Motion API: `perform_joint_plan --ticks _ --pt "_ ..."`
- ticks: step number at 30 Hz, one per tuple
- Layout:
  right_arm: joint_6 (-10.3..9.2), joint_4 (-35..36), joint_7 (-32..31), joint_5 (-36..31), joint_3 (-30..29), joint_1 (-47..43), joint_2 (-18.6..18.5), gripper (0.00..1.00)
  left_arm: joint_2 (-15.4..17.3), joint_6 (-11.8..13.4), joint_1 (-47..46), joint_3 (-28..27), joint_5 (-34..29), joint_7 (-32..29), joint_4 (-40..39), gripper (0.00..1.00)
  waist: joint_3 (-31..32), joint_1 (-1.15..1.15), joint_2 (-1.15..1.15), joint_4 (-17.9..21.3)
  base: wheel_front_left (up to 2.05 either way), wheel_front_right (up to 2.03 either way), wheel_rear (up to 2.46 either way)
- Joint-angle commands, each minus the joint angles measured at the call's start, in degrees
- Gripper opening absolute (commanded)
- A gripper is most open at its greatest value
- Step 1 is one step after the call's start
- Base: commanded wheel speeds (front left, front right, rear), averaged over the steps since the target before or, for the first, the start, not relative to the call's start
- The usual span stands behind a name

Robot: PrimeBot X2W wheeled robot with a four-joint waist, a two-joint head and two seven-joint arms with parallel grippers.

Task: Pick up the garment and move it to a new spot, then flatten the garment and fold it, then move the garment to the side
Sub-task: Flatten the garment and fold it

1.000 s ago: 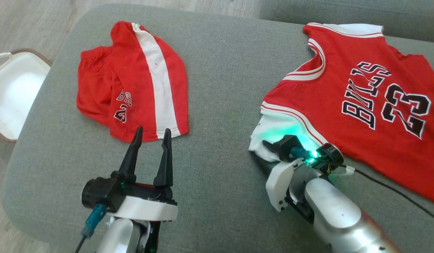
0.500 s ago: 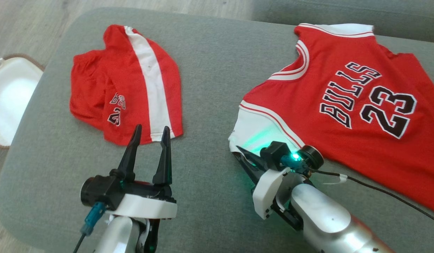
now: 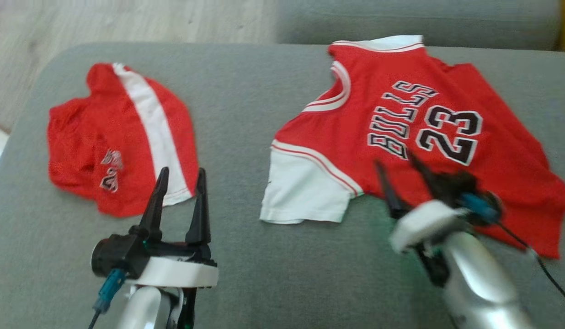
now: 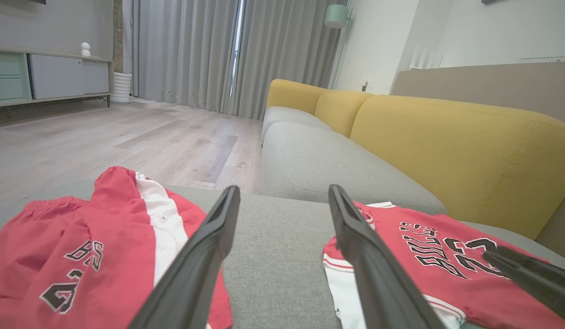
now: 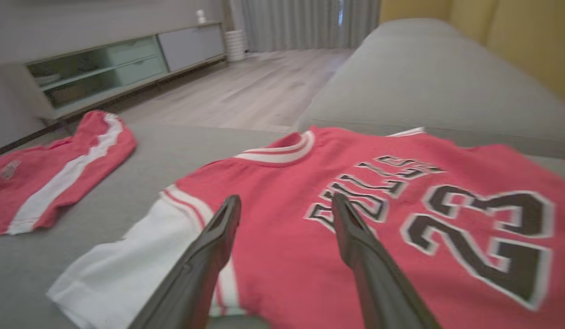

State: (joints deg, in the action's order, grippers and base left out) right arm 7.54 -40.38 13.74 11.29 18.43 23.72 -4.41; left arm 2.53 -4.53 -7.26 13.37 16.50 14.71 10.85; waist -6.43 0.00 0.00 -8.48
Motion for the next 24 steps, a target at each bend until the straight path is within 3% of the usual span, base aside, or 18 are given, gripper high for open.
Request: perform_joint_plan --ticks 1,5,9,19,24 --pt "-0.05 2.16 0.83 -0.92 -0.96 -1.59 0.29 1.0 0.34 0.21 -0.68 -2.05 -0.52 0.29 -2.01 1.0 1.42 0.0 0.0 2.05 0.0 0.0 0.0" --pt "-0.05 8.97 1.19 -6.24 -14.42 -8.61 0.83 1.0 0.34 0.15 0.14 -2.37 -0.08 0.29 -1.99 1.0 2.4 0.0 0.0 4.6 0.0 0.0 0.0" --pt "-0.05 16.1 1.23 -9.97 -22.82 -15.13 1.44 1.0 0.34 -0.01 0.65 -2.34 0.43 0.29 -1.63 1.0 3.03 0.0 0.0 6.66 0.0 0.0 0.0" --pt "-0.05 22.43 1.25 -5.81 -20.95 -19.2 1.52 1.0 0.34 -0.8 0.22 -1.31 -0.11 0.29 0.18 1.0 2.4 0.0 0.0 9.77 0.0 0.0 0.0" --pt "-0.05 23.48 1.25 -5.98 -21.76 -19.06 1.52 1.0 0.35 -1.63 -1.39 2.37 -1.1 0.29 5.79 1.0 1.32 0.0 0.0 10.84 0.0 0.0 0.0"
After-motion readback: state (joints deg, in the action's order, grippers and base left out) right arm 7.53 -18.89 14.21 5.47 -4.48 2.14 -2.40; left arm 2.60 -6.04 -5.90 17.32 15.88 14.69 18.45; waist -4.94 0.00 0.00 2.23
